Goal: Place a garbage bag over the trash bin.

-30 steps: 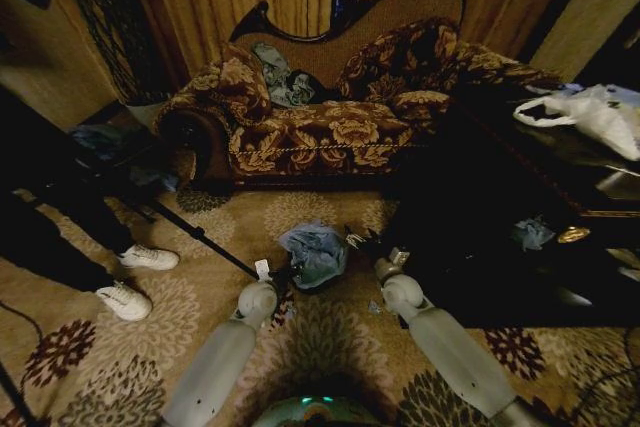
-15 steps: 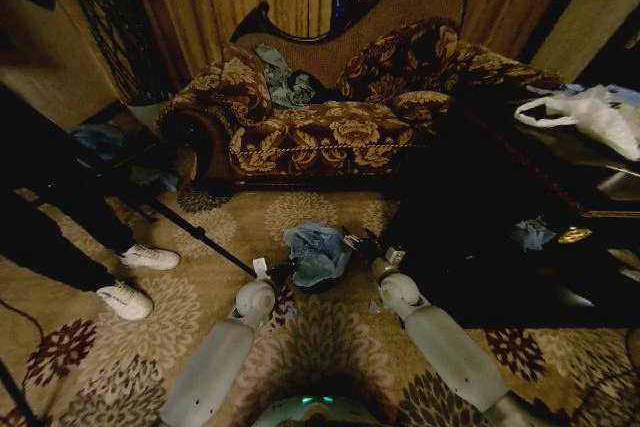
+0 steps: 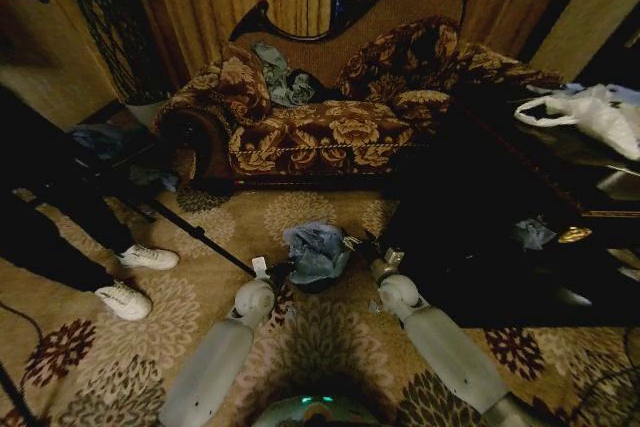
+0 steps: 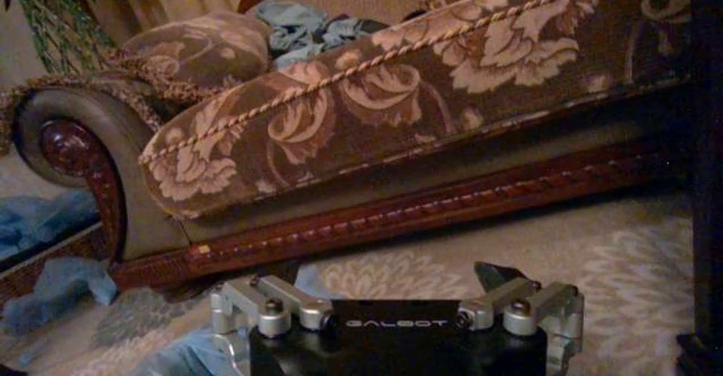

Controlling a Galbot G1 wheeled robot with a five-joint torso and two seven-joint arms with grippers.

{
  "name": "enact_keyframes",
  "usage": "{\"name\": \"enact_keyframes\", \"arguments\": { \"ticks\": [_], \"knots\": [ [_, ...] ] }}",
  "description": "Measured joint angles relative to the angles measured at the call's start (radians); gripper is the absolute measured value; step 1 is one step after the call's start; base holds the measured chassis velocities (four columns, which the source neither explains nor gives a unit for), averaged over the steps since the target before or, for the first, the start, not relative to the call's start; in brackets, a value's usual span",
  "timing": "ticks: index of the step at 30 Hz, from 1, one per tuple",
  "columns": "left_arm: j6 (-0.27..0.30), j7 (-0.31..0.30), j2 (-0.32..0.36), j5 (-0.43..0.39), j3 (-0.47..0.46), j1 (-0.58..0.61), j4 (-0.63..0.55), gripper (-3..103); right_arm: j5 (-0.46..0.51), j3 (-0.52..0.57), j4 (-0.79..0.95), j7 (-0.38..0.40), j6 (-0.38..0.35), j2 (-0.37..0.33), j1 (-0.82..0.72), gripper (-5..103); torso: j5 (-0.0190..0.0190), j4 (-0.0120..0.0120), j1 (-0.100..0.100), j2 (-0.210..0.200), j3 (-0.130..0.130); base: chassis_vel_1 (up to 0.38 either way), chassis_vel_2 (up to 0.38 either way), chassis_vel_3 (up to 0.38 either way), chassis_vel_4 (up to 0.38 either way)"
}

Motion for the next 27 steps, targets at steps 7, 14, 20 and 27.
{"name": "enact_keyframes", "arguments": {
  "ticks": [7, 14, 20, 27],
  "knots": [
    [-0.038, 0.004, -0.020, 0.031, -0.012, 0.015, 0.097, 0, 0.000, 0.000, 0.012, 0.002, 0.000, -0.005, -0.006, 100, 0.0000, 0.0002, 0.000, 0.000, 0.000, 0.000, 0.000, 0.000, 0.000],
    [-0.095, 0.038, -0.042, 0.043, -0.019, -0.039, 0.254, 0, 0.000, 0.003, 0.034, 0.010, 0.002, -0.019, -0.030, 100, 0.0000, 0.0000, 0.000, 0.000, 0.000, 0.000, 0.000, 0.000, 0.000],
    [-0.145, 0.091, -0.062, 0.058, -0.015, -0.085, 0.417, 0, -0.003, 0.000, 0.043, 0.019, 0.007, -0.019, -0.040, 100, -0.0001, 0.0000, 0.000, 0.000, 0.000, 0.000, 0.000, 0.000, 0.000],
    [-0.179, 0.124, -0.069, 0.072, -0.015, -0.102, 0.480, 0, -0.003, -0.005, 0.043, 0.031, 0.009, -0.014, -0.037, 100, 0.0000, 0.0000, 0.000, 0.000, 0.000, 0.000, 0.000, 0.000, 0.000]
  ]
}}
